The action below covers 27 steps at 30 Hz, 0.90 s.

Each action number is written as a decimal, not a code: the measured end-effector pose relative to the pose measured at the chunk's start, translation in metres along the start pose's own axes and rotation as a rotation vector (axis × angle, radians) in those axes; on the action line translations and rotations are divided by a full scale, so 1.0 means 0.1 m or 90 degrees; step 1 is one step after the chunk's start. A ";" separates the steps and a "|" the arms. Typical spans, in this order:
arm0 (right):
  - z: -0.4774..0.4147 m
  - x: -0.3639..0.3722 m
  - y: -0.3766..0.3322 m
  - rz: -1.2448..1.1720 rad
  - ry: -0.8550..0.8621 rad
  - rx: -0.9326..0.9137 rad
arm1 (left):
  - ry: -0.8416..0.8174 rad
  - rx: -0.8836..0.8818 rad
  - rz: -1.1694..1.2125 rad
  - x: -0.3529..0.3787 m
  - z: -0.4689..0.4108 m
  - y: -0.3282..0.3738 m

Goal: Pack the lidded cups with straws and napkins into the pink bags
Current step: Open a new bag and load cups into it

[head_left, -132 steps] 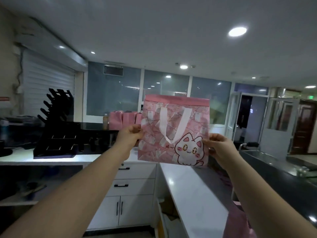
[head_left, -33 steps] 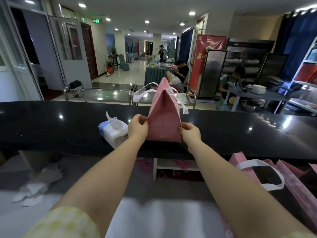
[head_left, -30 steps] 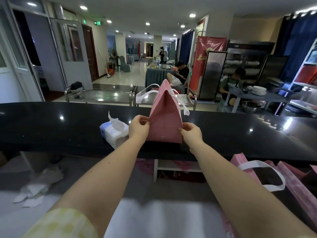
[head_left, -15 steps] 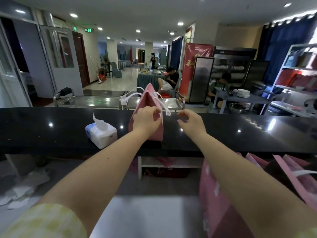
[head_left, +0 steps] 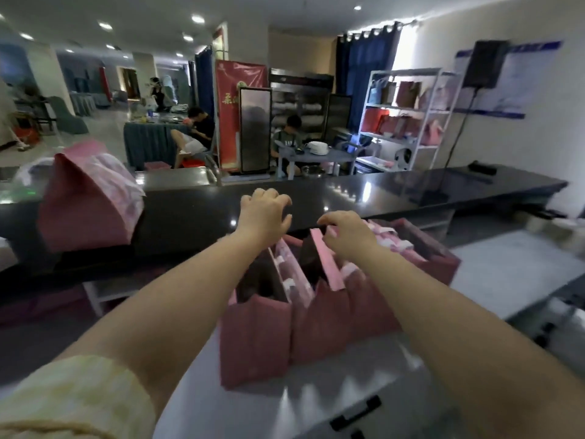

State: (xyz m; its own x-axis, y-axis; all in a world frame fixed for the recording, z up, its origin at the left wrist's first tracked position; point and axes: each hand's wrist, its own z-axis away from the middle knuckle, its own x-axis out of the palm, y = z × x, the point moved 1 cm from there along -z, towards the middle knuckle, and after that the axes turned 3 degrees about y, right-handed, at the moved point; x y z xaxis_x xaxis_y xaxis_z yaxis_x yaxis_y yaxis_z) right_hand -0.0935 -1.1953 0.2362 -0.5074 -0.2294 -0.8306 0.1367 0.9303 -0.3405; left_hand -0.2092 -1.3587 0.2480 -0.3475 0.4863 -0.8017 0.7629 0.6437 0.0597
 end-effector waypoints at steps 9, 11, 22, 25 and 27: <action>1.64 -1.05 1.72 0.002 0.068 0.182 | -0.136 0.119 0.106 0.73 0.09 2.65; 1.88 -1.17 1.99 0.014 0.066 0.210 | -0.161 0.120 0.084 0.85 0.13 3.00; 2.12 -0.93 2.98 -0.020 0.033 0.288 | -0.213 0.054 0.112 1.58 0.35 3.70; 1.84 -0.85 3.19 -0.041 0.065 0.283 | -0.171 0.046 0.088 1.78 0.16 3.70; 1.53 -0.84 3.29 -0.109 0.123 0.272 | -0.109 0.057 0.096 1.89 -0.11 3.71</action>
State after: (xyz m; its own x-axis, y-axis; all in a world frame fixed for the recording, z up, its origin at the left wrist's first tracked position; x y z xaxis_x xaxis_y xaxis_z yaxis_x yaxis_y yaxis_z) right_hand 0.1240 -0.9143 0.1263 -0.6960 -0.2731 -0.6641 0.3538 0.6743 -0.6482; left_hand 0.0022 -1.0214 0.1253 -0.1352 0.4605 -0.8773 0.8470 0.5132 0.1389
